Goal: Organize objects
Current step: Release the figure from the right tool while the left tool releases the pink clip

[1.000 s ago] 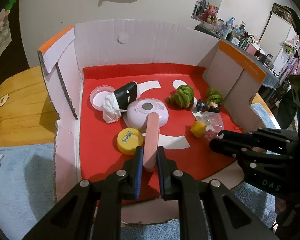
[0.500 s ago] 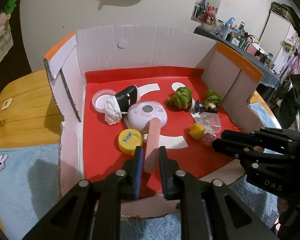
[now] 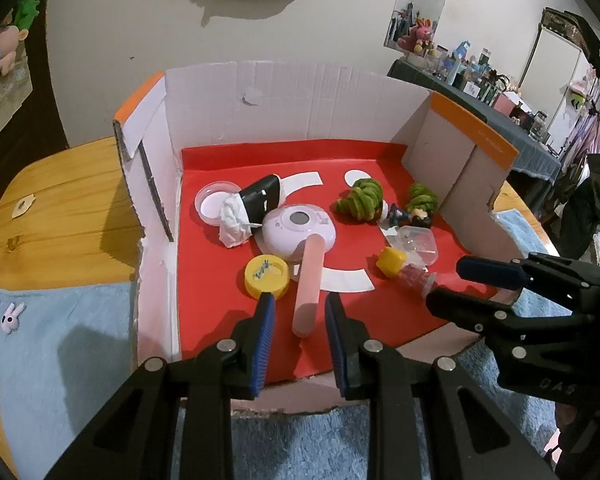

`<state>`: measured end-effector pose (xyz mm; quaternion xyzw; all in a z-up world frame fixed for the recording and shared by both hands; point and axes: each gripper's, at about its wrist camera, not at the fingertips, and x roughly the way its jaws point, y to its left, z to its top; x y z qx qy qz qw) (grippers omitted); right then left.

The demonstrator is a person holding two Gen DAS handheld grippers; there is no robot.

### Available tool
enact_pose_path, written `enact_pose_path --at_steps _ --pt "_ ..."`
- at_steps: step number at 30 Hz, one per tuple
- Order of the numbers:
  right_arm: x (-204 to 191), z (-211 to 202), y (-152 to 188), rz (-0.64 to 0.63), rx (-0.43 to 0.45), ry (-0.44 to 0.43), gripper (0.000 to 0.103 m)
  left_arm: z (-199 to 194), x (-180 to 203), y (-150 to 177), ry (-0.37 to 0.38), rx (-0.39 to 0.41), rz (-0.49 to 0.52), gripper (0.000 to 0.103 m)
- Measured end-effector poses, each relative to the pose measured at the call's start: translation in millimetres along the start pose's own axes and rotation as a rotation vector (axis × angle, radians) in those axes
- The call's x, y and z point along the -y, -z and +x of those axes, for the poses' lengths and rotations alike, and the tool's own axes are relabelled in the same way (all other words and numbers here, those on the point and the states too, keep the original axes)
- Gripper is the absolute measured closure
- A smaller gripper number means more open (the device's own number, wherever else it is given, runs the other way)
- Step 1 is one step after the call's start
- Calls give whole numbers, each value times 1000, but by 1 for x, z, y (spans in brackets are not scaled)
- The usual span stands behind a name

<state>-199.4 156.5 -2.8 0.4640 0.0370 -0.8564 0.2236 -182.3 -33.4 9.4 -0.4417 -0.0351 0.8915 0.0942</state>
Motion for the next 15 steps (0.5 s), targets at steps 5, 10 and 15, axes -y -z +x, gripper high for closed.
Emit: enact_pose_path --at_steps 5,10,15 --pt "-3 -4 3 -3 7 1 55 -4 2 2 -9 11 2 68" --pt "-7 -12 5 -12 23 2 53 -11 3 5 -19 23 4 60" --pt "-9 -18 7 -19 37 6 49 -17 4 7 -22 33 2 59"
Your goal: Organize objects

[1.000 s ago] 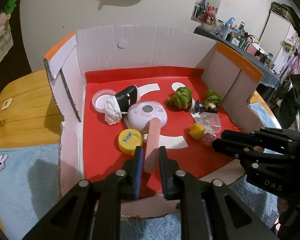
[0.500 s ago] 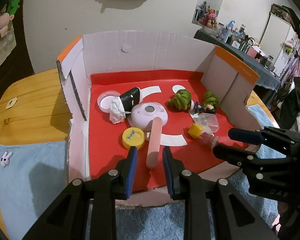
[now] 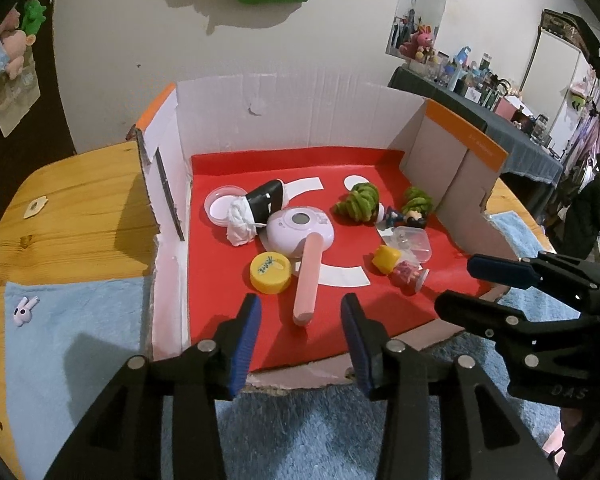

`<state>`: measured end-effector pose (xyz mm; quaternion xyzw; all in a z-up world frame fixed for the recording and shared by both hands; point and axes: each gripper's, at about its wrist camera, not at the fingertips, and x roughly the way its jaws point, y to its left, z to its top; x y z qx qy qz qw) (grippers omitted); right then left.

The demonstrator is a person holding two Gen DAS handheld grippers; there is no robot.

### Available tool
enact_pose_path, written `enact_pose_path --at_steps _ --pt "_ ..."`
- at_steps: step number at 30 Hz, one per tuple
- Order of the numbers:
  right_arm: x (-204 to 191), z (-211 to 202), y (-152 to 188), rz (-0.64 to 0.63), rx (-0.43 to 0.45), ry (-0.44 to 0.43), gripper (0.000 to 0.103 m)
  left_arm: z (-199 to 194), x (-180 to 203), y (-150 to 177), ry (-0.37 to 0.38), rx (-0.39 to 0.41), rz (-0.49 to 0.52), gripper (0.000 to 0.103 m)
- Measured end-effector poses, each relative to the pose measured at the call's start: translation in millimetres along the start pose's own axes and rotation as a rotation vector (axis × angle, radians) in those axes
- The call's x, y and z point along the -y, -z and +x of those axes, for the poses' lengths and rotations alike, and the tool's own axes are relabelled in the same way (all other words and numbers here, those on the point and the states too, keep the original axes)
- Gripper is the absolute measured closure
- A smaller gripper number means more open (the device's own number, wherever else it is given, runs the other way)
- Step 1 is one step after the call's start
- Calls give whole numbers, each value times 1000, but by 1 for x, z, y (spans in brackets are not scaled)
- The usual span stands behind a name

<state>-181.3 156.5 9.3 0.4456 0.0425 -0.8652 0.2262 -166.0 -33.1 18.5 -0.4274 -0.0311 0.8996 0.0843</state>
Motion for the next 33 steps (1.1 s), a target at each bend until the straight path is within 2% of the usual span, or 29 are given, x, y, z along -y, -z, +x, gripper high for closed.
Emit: enact_pose_path --at_steps 5,9,10,15,30,33 --pt "-2 -5 3 -1 8 2 49 -6 0 3 -7 9 -4 51" --pt "-4 -9 5 -2 16 6 40 -11 -1 5 -20 17 -11 48" --pt "-5 -10 6 -3 19 7 40 -12 -1 6 -22 19 -13 45" --pt "-7 -18 8 -7 33 11 40 -18 -2 9 -24 27 -25 43" --pt "-15 -33 20 -14 51 19 35 -32 1 19 -42 46 -24 29" --pt "-16 -35 24 -13 54 19 34 -35 2 22 -58 56 -21 22"
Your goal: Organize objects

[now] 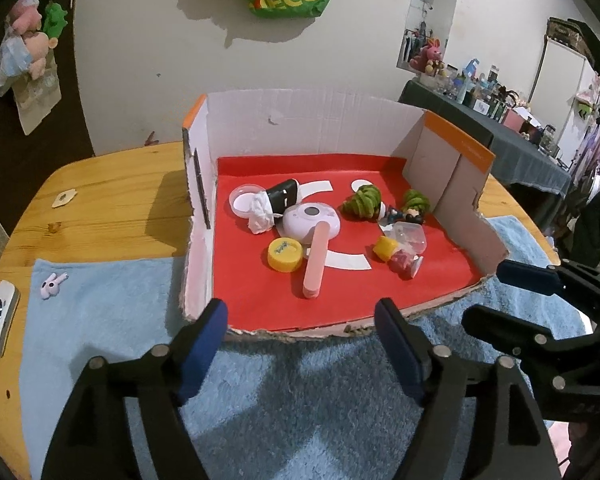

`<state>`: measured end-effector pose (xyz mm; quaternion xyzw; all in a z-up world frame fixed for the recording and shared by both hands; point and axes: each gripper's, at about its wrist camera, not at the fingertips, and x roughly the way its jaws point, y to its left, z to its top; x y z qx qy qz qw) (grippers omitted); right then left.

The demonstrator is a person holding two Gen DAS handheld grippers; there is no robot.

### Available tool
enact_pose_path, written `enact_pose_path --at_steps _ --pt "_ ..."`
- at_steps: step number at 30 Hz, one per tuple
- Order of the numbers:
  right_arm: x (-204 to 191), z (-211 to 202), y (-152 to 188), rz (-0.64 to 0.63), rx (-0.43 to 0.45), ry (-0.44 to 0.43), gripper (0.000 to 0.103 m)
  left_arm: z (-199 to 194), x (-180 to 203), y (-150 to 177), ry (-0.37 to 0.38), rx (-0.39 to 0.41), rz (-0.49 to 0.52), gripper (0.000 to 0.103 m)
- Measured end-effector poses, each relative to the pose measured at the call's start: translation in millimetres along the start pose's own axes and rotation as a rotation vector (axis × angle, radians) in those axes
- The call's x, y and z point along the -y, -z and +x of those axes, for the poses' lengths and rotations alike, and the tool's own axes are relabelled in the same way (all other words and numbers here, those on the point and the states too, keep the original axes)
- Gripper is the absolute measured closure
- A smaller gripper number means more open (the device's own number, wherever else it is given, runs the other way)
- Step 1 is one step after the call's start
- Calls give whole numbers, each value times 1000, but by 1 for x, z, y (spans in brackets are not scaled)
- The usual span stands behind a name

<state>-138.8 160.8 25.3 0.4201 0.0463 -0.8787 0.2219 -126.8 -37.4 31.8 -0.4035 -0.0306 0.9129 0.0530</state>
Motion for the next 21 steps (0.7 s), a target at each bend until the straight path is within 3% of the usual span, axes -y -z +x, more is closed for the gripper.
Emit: enact_pose_path --at_steps 13,21 --pt "-3 -8 15 12 4 4 33 -13 5 13 -18 35 17 0" --pt "0 -7 26 28 -11 12 33 -17 2 25 -13 65 -9 0"
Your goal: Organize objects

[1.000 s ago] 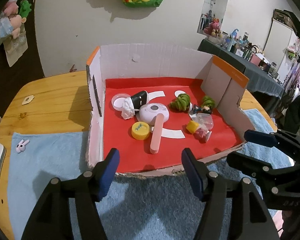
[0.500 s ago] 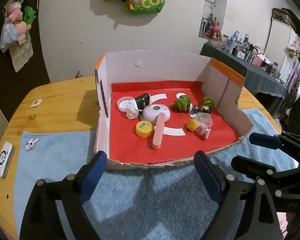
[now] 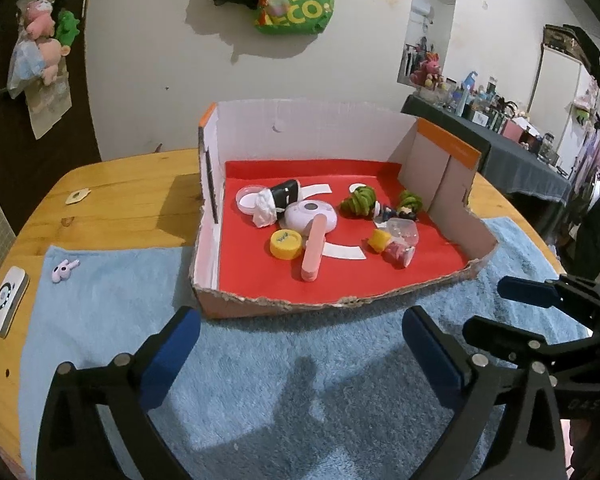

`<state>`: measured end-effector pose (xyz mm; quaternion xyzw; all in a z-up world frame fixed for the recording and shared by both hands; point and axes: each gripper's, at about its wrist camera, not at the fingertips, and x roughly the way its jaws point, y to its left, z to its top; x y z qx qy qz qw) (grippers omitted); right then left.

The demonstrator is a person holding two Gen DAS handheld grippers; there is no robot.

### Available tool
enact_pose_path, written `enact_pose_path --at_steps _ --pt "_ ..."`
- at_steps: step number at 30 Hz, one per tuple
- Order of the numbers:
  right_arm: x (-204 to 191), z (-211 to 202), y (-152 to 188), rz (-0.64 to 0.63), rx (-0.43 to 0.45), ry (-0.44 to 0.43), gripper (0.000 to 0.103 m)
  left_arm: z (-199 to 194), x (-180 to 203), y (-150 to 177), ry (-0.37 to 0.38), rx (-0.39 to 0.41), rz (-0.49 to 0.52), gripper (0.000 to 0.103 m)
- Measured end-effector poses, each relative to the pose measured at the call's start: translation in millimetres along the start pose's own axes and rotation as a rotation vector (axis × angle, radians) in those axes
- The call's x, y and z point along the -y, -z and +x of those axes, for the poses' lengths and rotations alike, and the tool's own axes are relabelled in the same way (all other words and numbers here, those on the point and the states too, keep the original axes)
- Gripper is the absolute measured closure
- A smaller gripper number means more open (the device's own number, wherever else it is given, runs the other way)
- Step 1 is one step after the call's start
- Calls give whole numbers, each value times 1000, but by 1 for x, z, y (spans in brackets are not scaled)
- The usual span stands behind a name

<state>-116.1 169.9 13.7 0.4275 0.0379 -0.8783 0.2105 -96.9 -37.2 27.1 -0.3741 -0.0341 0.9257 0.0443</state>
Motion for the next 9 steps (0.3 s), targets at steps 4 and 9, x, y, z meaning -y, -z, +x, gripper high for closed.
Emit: enact_pose_path --at_steps 4,9 --pt "1 0 5 6 -5 0 33 1 0 8 5 -7 -7 1" --pt "1 4 15 13 -21 8 33 8 -4 18 17 -49 -24 0"
